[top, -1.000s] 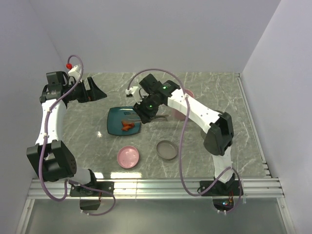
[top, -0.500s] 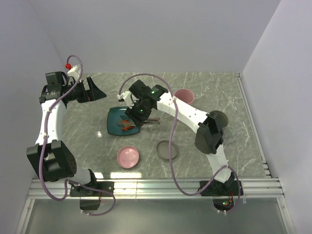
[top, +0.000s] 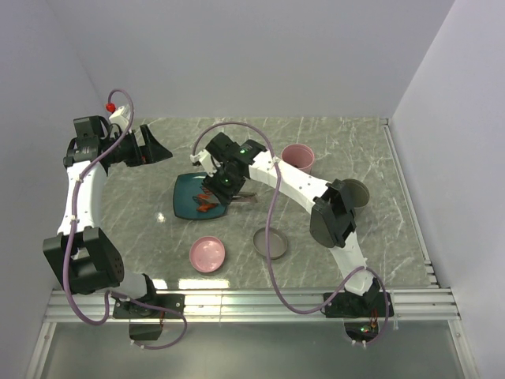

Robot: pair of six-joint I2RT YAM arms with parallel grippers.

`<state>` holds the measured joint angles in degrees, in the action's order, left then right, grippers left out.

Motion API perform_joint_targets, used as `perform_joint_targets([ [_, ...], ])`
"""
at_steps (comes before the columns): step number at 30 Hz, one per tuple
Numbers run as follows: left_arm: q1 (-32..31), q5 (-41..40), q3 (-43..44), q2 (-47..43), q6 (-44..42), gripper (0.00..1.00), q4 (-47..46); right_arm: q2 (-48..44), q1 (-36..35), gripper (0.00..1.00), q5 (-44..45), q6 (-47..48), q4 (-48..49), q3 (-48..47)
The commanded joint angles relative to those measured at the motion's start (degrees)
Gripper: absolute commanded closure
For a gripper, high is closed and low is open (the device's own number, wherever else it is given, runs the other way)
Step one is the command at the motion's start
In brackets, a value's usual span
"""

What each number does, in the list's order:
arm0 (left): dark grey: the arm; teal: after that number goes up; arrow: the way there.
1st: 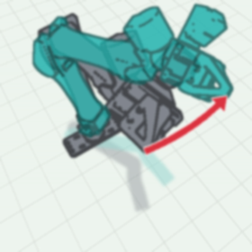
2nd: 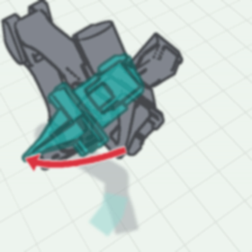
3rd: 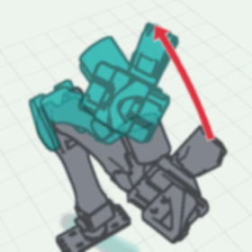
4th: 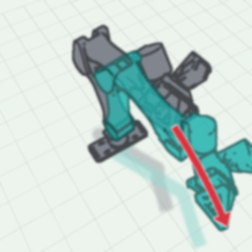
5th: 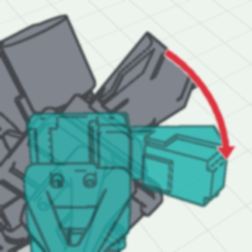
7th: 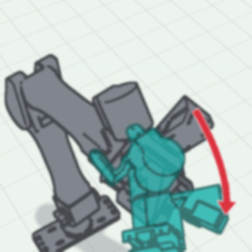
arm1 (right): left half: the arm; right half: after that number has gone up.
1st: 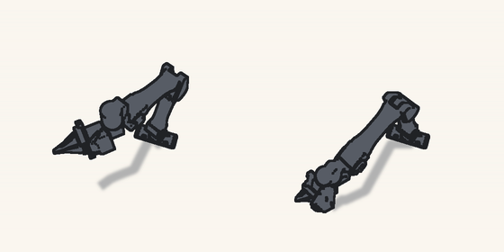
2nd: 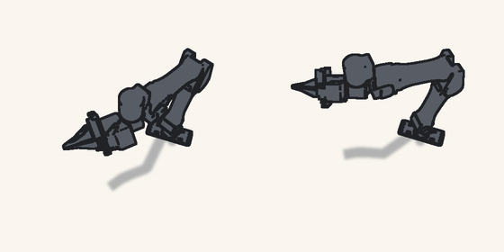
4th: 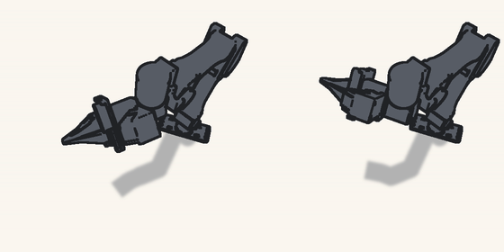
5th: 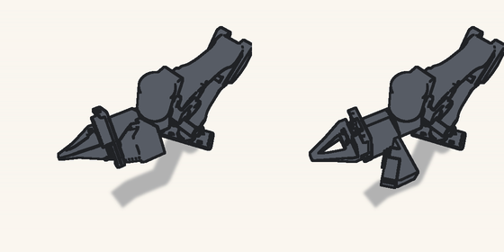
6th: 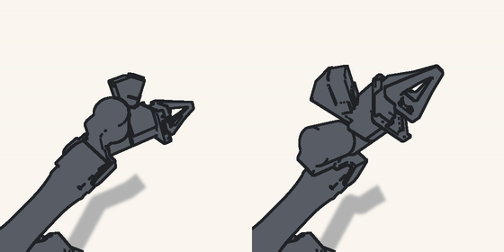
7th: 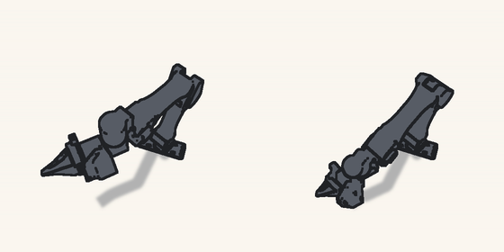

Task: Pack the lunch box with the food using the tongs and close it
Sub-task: Pick up the fake food from the plate.

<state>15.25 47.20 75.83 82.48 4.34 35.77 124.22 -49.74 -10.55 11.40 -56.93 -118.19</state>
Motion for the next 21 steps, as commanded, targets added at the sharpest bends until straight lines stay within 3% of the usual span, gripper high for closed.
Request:
perform_joint_targets([
  [1,0.4,1.7,-0.1,0.0,0.2,0.01,-1.8,0.7,-0.5,0.44,0.9,-0.5,0.9,-2.8],
  [21,0.4,1.6,-0.1,0.1,0.4,0.0,-1.8,4.4,-0.1,0.46,3.1,-0.5,-0.3,-5.1],
])
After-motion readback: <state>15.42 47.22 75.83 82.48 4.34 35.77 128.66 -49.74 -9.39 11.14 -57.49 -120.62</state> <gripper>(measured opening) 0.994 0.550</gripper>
